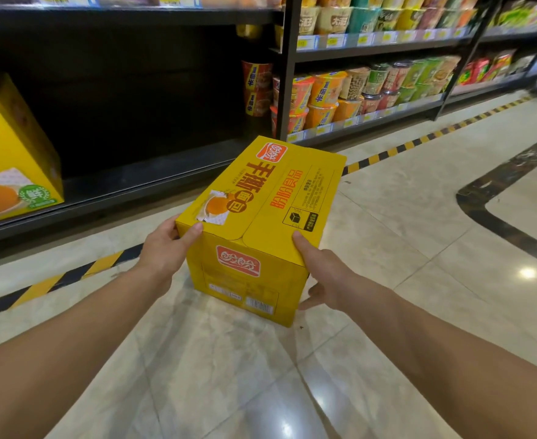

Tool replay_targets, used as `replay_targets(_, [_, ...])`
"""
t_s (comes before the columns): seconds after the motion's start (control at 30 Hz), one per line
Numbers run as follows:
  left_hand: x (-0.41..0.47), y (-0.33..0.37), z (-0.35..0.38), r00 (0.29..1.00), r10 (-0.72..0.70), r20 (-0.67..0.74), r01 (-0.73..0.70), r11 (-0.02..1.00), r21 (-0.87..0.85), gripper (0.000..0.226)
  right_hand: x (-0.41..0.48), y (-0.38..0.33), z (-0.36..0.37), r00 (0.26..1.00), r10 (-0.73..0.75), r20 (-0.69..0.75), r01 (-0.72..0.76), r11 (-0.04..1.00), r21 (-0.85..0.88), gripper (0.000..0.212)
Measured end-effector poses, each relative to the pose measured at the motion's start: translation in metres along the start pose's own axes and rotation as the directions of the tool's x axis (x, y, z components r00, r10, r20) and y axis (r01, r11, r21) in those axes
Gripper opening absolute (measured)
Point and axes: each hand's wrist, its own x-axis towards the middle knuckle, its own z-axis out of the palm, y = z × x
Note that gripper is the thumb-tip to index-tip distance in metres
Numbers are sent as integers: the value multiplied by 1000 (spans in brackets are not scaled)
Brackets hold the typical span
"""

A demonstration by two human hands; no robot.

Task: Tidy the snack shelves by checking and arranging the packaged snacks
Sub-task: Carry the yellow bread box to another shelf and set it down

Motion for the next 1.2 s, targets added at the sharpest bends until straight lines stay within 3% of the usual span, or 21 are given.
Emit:
replay_targets(0.07, [-2, -2, 3, 1000, -16, -13, 16, 1000, -14, 43, -1, 5, 1, 997, 4, 74, -9, 998, 65, 62])
replay_targets(0.13, [-8, -2, 9, 999, -43, -30, 43, 999, -28, 47, 0, 2, -6, 999, -22, 30, 18, 992, 123, 60])
replay_targets(0.23, [-29, 0, 28, 998, -45, -39, 43, 998, -34, 44, 1, -5, -29, 995, -44, -93, 58, 986, 156, 49])
replay_targets(0.3, [-50, 0, 45, 1000, -26, -7, 26, 999, -19, 41, 4, -8, -50, 977, -44, -209, 86, 977, 195, 53])
replay_targets(0.37, [-67, -3, 60, 999, -18, 40, 17, 1000, 25, 36, 8, -9, -66, 940, -43, -339, 142, 952, 273, 60])
replay_targets(0.47, [-81, -6, 79, 995, -26, 101, 20, 998, 60, 26, 10, -3, -78, 881, -48, -472, 243, 900, 361, 54])
replay_targets(0.6, [-88, 0, 93, 991, -47, 123, 40, 998, 58, 24, 11, 9, -60, 863, -13, -506, 228, 902, 366, 92])
replay_targets(0.8, [-88, 0, 100, 976, -64, 210, 49, 996, 77, 26, 4, 18, 16, 955, 14, -296, 97, 929, 356, 140])
replay_targets(0.9, [-84, 0, 95, 946, -121, 301, 101, 992, 81, 15, 4, 17, 30, 962, 75, -263, 35, 920, 391, 135])
replay_targets(1.07, [-64, 5, 69, 911, -138, 389, 92, 987, 134, 20, 21, 23, 10, 974, -18, -227, 86, 952, 293, 137])
replay_targets(1.2, [-37, 1, 56, 960, -113, 257, 84, 989, 123, 13, 21, 21, -20, 951, -121, -285, 194, 951, 242, 72])
